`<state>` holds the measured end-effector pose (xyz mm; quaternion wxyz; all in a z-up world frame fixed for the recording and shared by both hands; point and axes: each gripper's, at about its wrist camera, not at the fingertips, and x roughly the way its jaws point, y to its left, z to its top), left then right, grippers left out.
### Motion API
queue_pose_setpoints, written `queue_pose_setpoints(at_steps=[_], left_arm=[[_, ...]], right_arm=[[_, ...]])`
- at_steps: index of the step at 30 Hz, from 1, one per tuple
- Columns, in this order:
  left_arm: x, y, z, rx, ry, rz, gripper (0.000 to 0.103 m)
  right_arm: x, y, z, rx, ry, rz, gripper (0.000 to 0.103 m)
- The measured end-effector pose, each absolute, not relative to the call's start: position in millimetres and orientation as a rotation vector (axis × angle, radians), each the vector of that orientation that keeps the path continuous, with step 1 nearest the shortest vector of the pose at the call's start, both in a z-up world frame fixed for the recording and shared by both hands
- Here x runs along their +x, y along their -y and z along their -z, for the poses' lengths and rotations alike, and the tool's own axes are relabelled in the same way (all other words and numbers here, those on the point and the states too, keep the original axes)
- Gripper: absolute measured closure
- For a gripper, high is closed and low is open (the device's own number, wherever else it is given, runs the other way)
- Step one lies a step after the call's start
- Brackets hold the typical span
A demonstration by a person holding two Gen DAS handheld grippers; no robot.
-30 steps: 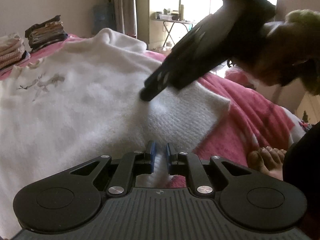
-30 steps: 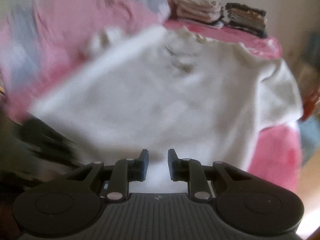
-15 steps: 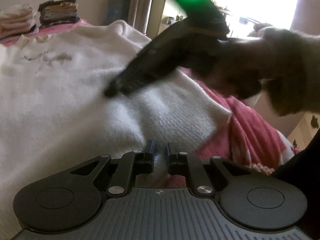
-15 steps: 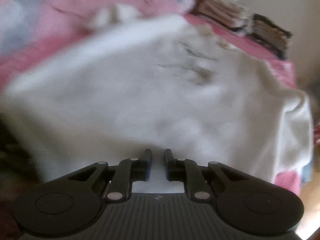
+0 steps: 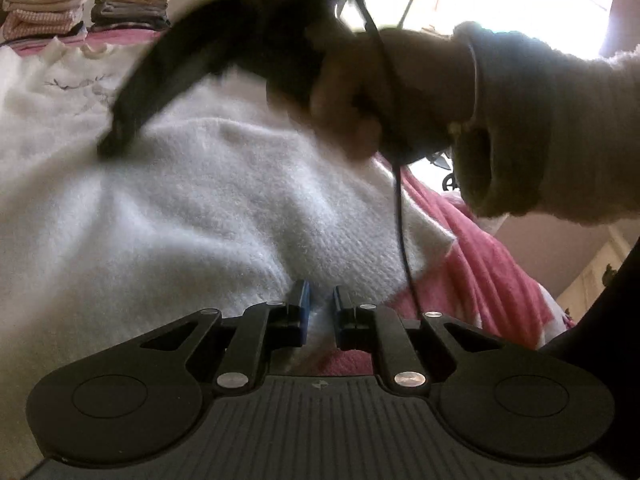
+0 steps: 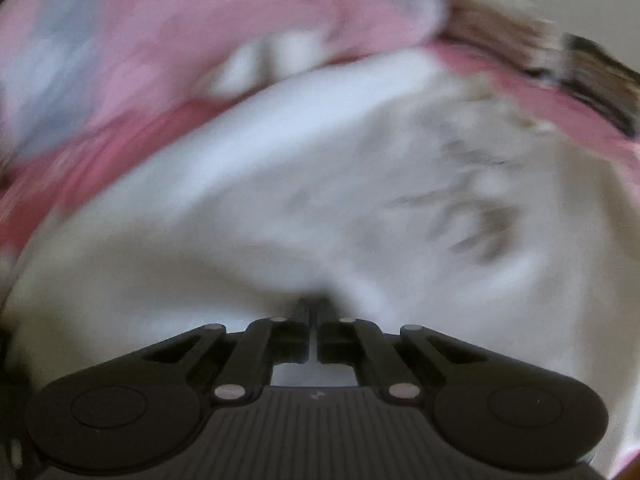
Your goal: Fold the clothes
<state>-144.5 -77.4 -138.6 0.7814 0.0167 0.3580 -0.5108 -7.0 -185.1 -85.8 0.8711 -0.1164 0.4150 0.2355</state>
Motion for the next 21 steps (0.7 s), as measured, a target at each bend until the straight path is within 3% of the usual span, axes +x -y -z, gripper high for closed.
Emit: queue_pose_setpoints(at_steps=[4, 7, 12, 16, 18, 19, 20, 21], left_arm=[[-142.8, 76.9, 139.5, 0.026, -0.778, 1.11, 0.092], [-143.9, 76.3, 140.9, 0.025, -0.771, 1.111, 0.092], [-144.6, 76.3, 141.3, 0.037, -0.762, 1.119, 0.092], [-142.5, 75.3, 142.7, 0.033, -0.769, 1.124, 0.091], [-142.2, 74.1, 143.6, 0.028, -0.766, 1.124, 0.091], [-142.4, 73.7, 144.1, 0.027, -0.764, 1.123, 0.091], [-142.5, 73.7, 144.3, 0.028, -0.763, 1.122, 0.091], [-142.5, 73.8, 144.0, 0.03, -0.762, 1.123, 0.091]], right_arm=[[-33.3, 173.1, 80.2, -0.219, -0.988, -0.879, 0.098], [-37.5, 148.4, 105.2, -0.4, -0.969, -0.91, 0.102], [33.0, 174.8, 88.6, -0.114, -0.886, -0.703, 0.103], [12.2, 184.1, 83.5, -0.153, -1.051, -1.04, 0.087], [-3.1, 192.4, 94.8, -0.222, -1.141, -1.137, 0.086], [1.4, 201.4, 100.6, -0.196, -1.141, -1.087, 0.091], [7.4, 210.8, 106.3, -0.16, -1.137, -1.03, 0.103], [13.5, 220.1, 111.9, -0.125, -1.133, -0.972, 0.103]])
